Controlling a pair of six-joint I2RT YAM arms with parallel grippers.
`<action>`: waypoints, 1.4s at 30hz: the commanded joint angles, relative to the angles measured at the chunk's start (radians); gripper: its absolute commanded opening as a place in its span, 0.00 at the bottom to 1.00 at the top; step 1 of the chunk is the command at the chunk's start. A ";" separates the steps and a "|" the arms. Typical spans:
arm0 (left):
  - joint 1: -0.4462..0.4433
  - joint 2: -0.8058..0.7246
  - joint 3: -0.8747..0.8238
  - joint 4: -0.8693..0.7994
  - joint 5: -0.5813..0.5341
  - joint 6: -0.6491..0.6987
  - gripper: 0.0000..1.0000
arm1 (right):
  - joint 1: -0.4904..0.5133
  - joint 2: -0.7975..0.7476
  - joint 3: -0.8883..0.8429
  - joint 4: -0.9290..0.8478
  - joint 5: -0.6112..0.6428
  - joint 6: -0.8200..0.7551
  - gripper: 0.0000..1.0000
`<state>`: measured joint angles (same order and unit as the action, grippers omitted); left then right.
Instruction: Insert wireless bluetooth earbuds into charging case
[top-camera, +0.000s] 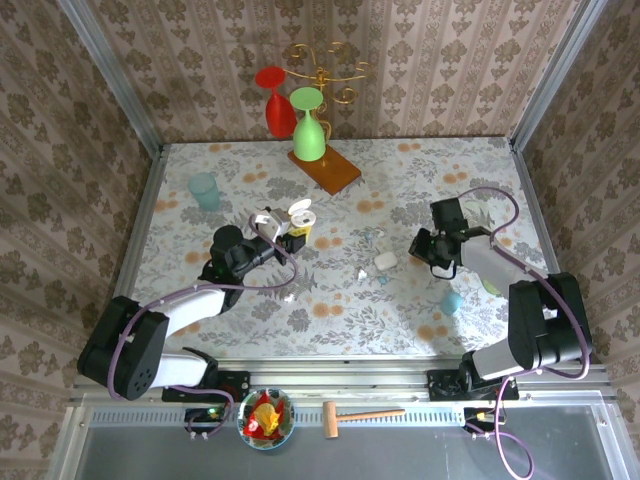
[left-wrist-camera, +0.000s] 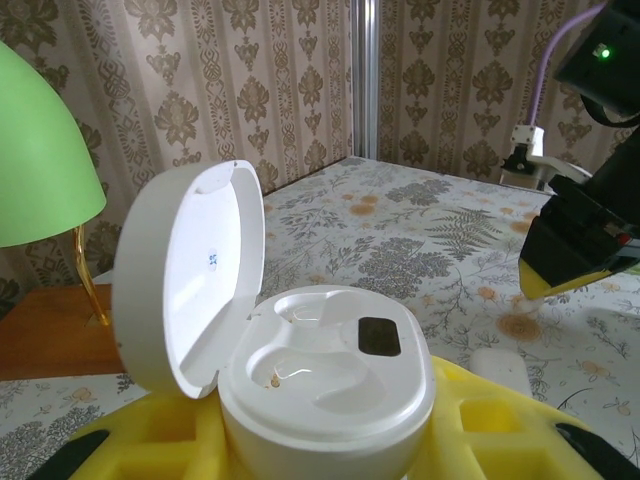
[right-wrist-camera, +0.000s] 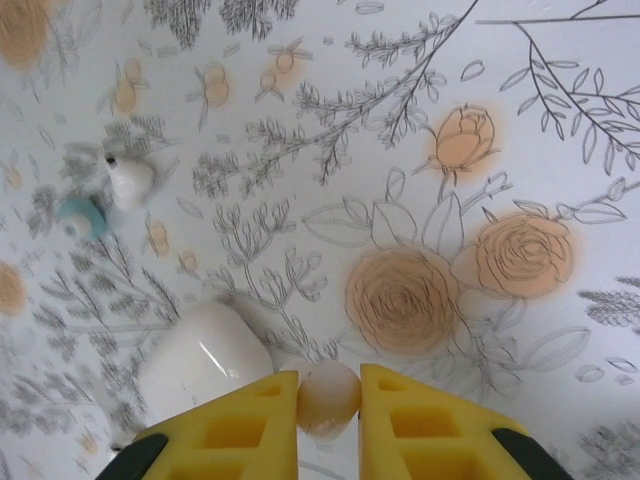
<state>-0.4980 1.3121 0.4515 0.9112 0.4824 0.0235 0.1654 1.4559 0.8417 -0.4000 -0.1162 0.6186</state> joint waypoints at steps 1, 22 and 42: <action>-0.010 0.010 0.024 0.014 0.015 0.014 0.04 | 0.042 0.033 0.070 -0.242 0.069 -0.139 0.18; -0.013 0.006 0.035 -0.018 0.011 0.023 0.04 | 0.208 0.184 0.103 -0.211 -0.065 -0.274 0.35; -0.014 0.036 0.046 0.006 0.029 0.014 0.04 | 0.051 -0.086 -0.248 0.235 -0.211 -0.057 0.32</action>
<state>-0.5045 1.3464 0.4671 0.8967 0.4896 0.0238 0.2424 1.3640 0.6262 -0.2577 -0.2481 0.5133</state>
